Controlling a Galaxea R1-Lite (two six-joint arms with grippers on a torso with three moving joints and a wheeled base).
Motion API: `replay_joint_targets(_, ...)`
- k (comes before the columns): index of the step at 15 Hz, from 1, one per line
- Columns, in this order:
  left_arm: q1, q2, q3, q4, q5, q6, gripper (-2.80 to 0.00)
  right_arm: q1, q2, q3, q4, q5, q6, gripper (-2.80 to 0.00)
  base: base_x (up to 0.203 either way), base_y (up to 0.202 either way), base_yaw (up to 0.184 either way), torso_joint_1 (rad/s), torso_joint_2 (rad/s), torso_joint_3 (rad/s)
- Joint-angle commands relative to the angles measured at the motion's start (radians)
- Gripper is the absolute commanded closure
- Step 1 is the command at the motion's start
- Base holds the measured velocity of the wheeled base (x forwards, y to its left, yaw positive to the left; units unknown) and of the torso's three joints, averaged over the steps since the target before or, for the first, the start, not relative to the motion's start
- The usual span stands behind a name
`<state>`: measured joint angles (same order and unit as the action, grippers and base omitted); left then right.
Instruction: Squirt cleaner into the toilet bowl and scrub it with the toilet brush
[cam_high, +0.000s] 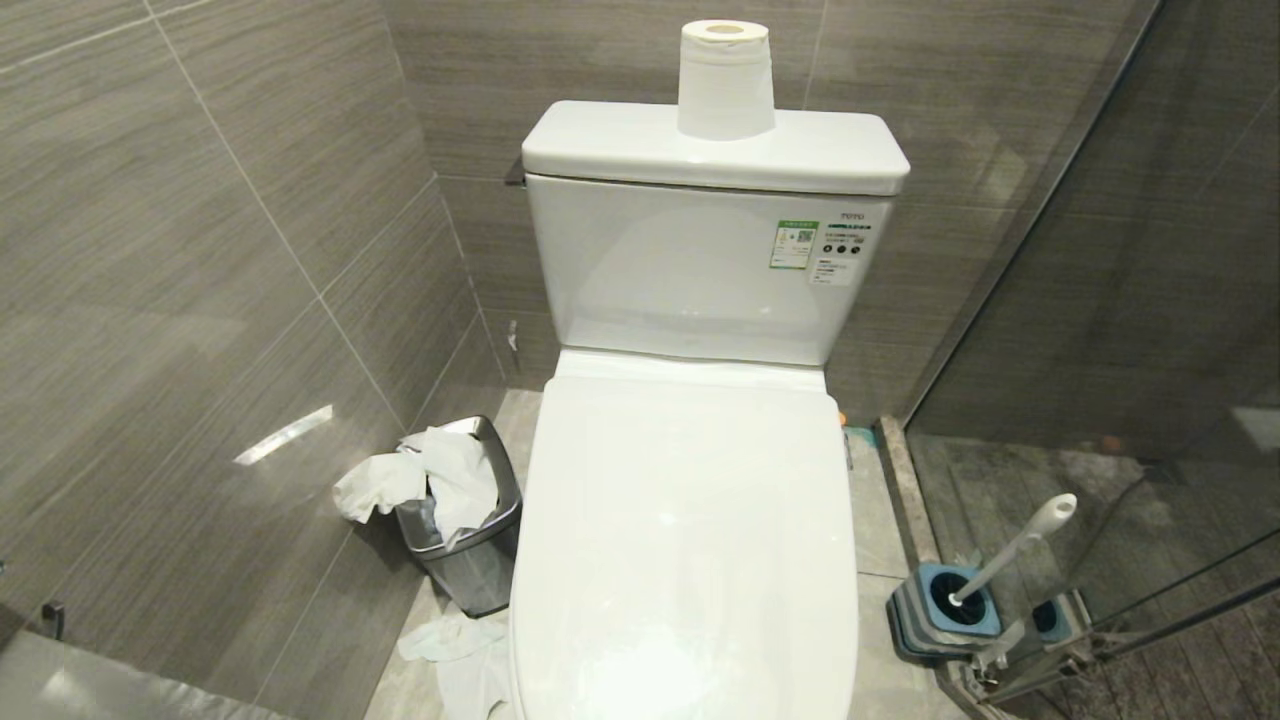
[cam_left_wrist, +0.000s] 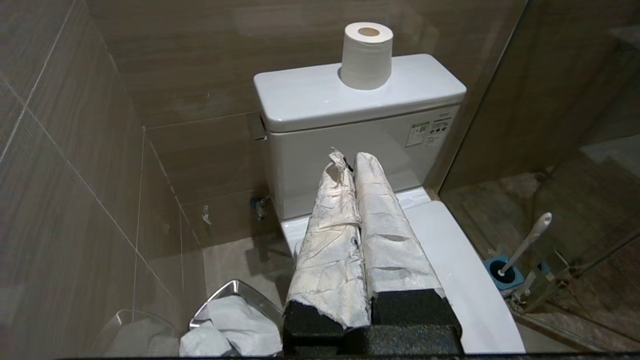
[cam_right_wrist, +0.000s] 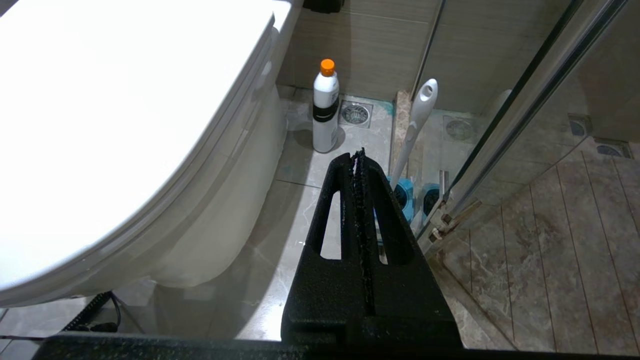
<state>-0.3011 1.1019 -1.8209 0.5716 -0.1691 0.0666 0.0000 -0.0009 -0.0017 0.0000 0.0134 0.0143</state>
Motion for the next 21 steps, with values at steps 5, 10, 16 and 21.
replay_joint_targets(5, 0.053, -0.137, 0.036, 0.028, 0.002, -0.004, 0.0, 0.0, 0.001, 0.0, 0.0, 0.0, 0.0, 0.0, 0.0, 0.0, 0.0, 0.0, 0.0, 0.0)
replay_joint_targets(10, 0.119, -0.238, 0.092, 0.028, -0.005, -0.004, 0.0, 0.0, 0.001, 0.0, 0.0, 0.0, 0.0, 0.0, 0.0, 0.0, 0.0, 0.0, 0.0, 0.0)
replay_joint_targets(16, 0.178, -0.374, 0.208, 0.02, -0.005, 0.002, 0.0, 0.0, 0.001, 0.0, 0.0, 0.0, 0.0, 0.0, 0.0, 0.0, 0.0, 0.0, 0.0, 0.0)
replay_joint_targets(21, 0.224, -0.527, 0.357, 0.003, 0.002, 0.039, 0.0, 0.0, 0.001, 0.0, 0.0, 0.0, 0.0, 0.0, 0.0, 0.0, 0.0, 0.0, 0.0, 0.0)
